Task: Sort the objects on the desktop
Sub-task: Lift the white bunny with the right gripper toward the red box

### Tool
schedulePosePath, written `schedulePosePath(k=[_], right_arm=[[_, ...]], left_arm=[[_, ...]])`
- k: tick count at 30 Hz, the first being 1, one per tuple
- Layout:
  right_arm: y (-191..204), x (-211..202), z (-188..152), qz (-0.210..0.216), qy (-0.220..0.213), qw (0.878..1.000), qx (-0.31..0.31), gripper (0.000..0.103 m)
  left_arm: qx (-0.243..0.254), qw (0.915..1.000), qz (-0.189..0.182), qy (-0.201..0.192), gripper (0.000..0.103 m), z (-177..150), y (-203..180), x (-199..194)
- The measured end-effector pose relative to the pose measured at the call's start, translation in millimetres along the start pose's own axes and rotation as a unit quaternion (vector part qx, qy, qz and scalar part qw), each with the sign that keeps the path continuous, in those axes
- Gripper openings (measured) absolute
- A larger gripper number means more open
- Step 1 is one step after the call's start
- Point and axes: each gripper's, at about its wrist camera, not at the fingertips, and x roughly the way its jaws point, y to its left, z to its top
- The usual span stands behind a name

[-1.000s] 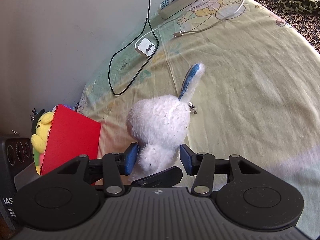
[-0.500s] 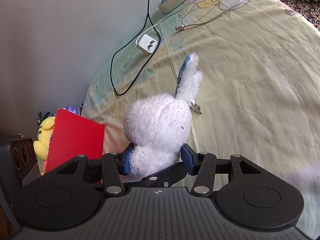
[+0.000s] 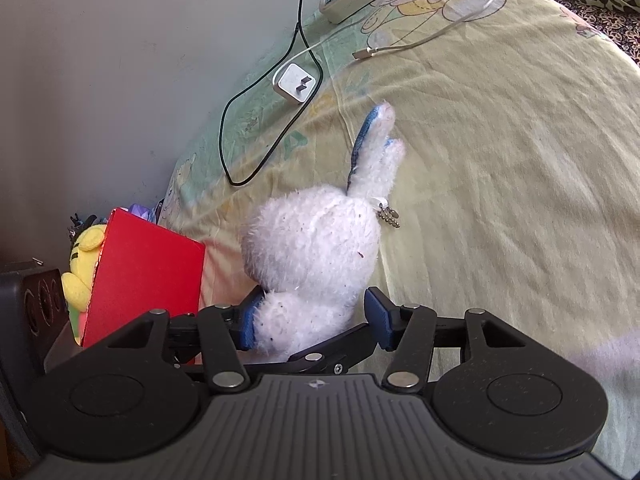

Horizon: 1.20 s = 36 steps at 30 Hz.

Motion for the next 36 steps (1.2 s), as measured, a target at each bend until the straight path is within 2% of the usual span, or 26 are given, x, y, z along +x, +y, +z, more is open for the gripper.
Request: schedulePosePath(k=[4, 7, 11, 15, 21, 27, 36], right_arm=[[1.9, -0.6, -0.7, -0.005, -0.001, 1.0, -0.008, 0.053], [4.8, -2.4, -1.4, 0.003, 0.001, 1.0, -0.016, 0.047], [12.7, -2.2, -4.8, -0.008, 0.001, 0.999, -0.04, 0.047], [14.2, -3.0, -6.5, -0.009, 0.003, 0.999, -0.04, 0.047], [16.8, -6.6, -10.6, -0.012, 0.002, 0.999, -0.039, 0.047], [22.3, -9.9, -15.0, -0.012, 0.005, 0.999, -0.045, 0.046], [27.9, -12.3, -20.5, -0.014, 0.012, 0.999, -0.048, 0.046]], left_arm=[[-0.008, 1.0, -0.002, 0.001, 0.086, -1.0, 0.6, -2.1], [-0.009, 0.9999, -0.003, 0.004, 0.083, -1.9, 0.1, -3.3], [-0.002, 0.9999, -0.01, 0.003, 0.078, -3.7, -6.0, -5.0], [0.007, 0.9998, -0.02, 0.002, 0.071, -5.8, -12.6, -7.4], [0.005, 0.9997, -0.021, 0.005, 0.068, -7.6, -11.7, -8.5], [0.009, 0.9996, -0.025, 0.01, 0.06, -10.6, -13.3, -11.7], [0.004, 0.9995, -0.028, 0.012, 0.059, -16.9, -12.1, -17.4]])
